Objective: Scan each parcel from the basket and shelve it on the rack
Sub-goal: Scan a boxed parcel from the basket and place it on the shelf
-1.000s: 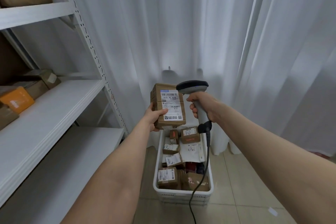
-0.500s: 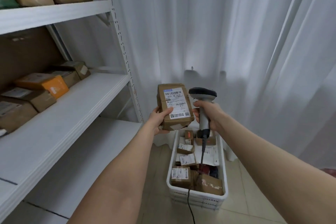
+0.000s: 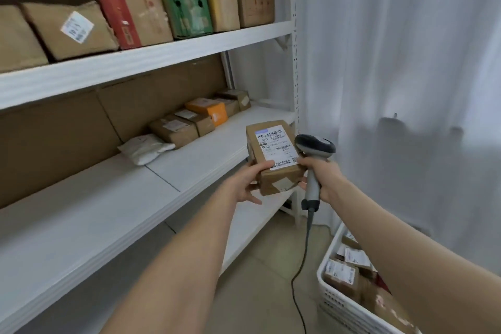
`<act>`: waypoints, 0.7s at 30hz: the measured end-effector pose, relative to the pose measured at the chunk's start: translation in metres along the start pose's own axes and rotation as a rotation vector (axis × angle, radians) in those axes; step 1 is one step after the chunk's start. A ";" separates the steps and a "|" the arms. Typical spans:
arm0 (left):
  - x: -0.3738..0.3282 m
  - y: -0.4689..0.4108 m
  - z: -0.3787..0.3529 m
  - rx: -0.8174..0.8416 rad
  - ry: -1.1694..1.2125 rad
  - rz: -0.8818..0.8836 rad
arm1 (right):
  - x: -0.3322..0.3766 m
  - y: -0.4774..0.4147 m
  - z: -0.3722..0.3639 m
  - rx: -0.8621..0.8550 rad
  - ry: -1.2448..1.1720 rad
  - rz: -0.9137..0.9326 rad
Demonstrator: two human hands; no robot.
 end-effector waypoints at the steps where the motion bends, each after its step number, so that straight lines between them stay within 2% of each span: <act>1: 0.002 0.016 0.012 -0.023 -0.013 0.011 | -0.002 0.000 -0.015 0.023 0.012 -0.006; 10: 0.002 0.122 0.122 -0.345 0.111 -0.099 | -0.027 -0.005 -0.159 0.294 -0.034 -0.065; 16: 0.007 0.157 0.199 -0.571 0.223 -0.133 | -0.042 -0.027 -0.232 0.372 -0.150 -0.137; 21: 0.011 0.164 0.279 -0.678 0.281 -0.143 | -0.060 -0.066 -0.296 0.394 -0.188 -0.166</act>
Point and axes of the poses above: each hand's wrist, its own y-axis away from the middle knuckle, its own z-axis out of the back of the hand, x = y × z, the point moved 5 cm from there along -y, towards the middle knuckle, and after that the axes turned 15 degrees about x, right-handed, at the moved point
